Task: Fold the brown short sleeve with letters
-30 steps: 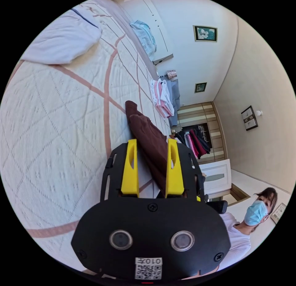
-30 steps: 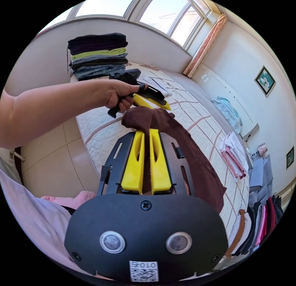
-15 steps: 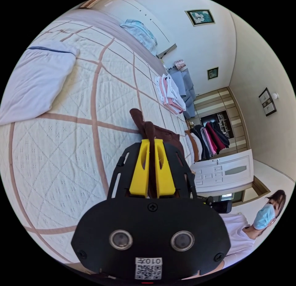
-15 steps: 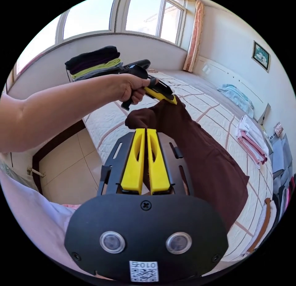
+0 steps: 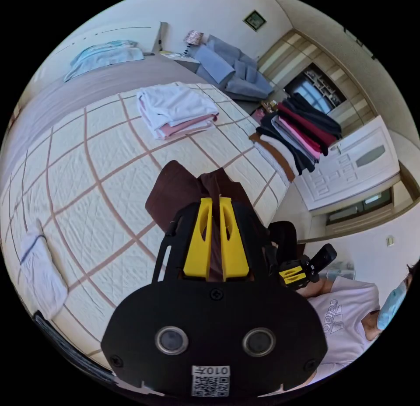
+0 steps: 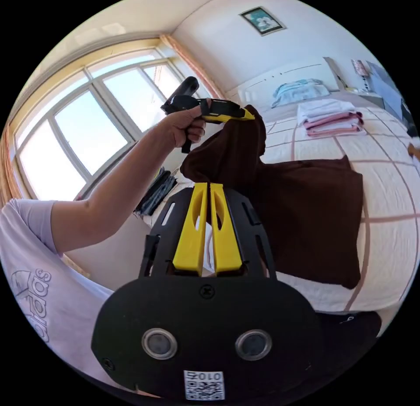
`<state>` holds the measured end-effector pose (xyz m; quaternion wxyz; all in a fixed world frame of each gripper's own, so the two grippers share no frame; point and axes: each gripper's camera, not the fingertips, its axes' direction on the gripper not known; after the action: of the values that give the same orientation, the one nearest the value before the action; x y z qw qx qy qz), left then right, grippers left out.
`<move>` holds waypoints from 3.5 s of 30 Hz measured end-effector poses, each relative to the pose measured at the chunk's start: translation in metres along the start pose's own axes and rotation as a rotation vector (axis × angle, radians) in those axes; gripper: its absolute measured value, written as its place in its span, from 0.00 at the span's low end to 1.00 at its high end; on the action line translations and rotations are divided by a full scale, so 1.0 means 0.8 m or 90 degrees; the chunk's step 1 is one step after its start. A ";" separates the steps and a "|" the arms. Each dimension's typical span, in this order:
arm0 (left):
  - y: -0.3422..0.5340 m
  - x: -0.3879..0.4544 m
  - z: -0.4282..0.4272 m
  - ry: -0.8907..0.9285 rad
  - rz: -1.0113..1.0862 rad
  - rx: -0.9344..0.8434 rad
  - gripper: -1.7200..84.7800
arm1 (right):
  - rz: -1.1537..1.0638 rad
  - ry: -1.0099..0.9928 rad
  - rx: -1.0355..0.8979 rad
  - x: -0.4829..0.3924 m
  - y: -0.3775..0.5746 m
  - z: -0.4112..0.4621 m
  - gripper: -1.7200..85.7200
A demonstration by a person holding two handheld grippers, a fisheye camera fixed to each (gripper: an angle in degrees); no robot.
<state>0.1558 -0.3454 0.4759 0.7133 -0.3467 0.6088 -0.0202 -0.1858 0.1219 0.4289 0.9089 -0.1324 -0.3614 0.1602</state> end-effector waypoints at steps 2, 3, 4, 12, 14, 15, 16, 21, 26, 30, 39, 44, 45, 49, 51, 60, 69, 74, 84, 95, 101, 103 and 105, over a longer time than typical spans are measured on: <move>-0.044 0.047 0.057 -0.038 0.025 -0.058 0.04 | 0.075 0.018 0.038 0.054 0.025 -0.037 0.06; -0.065 0.069 0.098 -0.042 0.032 -0.090 0.04 | 0.093 0.021 0.042 0.067 0.031 -0.044 0.06; -0.080 0.087 0.139 -0.042 0.030 -0.122 0.04 | 0.131 0.017 0.050 0.092 0.044 -0.056 0.06; -0.089 0.156 0.289 -0.032 0.032 -0.182 0.06 | 0.247 0.006 0.059 0.193 0.101 -0.087 0.06; -0.083 0.171 0.302 0.025 0.059 -0.164 0.07 | 0.267 -0.021 0.060 0.212 0.109 -0.084 0.06; -0.076 0.181 0.303 0.051 0.077 -0.138 0.08 | 0.269 -0.025 0.059 0.216 0.110 -0.083 0.06; -0.069 0.192 0.306 0.055 0.091 -0.134 0.09 | 0.274 -0.028 0.056 0.222 0.113 -0.082 0.06; -0.009 0.249 0.276 -0.003 0.197 -0.103 0.13 | 0.307 -0.045 0.050 0.251 0.122 -0.094 0.06; 0.146 0.319 0.242 -0.179 0.315 -0.020 0.16 | 0.284 -0.068 0.036 0.274 0.131 -0.117 0.08; 0.271 0.375 0.280 -0.368 0.336 0.034 0.17 | 0.285 -0.063 0.028 0.284 0.135 -0.114 0.09; 0.339 0.441 0.419 -0.575 0.337 0.030 0.15 | 0.282 -0.045 0.008 0.281 0.130 -0.107 0.11; 0.374 0.427 0.416 -0.565 0.303 0.051 0.09 | 0.294 -0.030 0.013 0.293 0.125 -0.109 0.10; 0.385 0.419 0.411 -0.565 0.294 0.048 0.07 | 0.292 -0.029 0.013 0.293 0.125 -0.109 0.10; 0.433 0.385 0.388 -0.541 0.258 0.051 0.03 | 0.277 -0.004 -0.002 0.279 0.122 -0.110 0.07; 0.459 0.365 0.365 -0.478 0.207 0.093 0.02 | 0.276 0.021 -0.015 0.274 0.128 -0.111 0.07; 0.535 0.280 0.375 -0.318 0.087 0.132 0.03 | 0.315 -0.017 -0.124 0.276 0.154 -0.077 0.06; 0.583 0.229 0.302 -0.250 0.100 0.152 0.03 | 0.219 0.156 -0.152 0.210 0.135 -0.123 0.05; 0.534 0.219 0.278 -0.237 0.157 0.170 0.04 | 0.059 0.177 -0.144 0.167 0.050 -0.080 0.05; 0.493 0.113 0.277 -0.093 0.078 0.125 0.07 | 0.095 0.214 -0.276 0.235 0.031 -0.017 0.06; 0.535 -0.025 0.217 0.108 -0.199 0.144 0.13 | 0.032 0.093 -0.128 0.172 0.129 -0.135 0.10; 0.520 -0.084 0.225 0.288 -0.268 0.156 0.12 | 0.069 -0.006 -0.198 0.193 0.168 -0.110 0.11; 0.523 -0.106 0.223 0.355 -0.299 0.190 0.10 | 0.106 -0.067 -0.210 0.207 0.173 -0.098 0.12; 0.521 -0.113 0.212 0.393 -0.300 0.221 0.09 | 0.164 -0.134 -0.219 0.224 0.178 -0.084 0.14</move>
<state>0.1185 0.0915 0.3400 0.5210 -0.3288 0.6855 -0.3880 -0.0432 0.3134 0.4409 0.8023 -0.3133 -0.4563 0.2238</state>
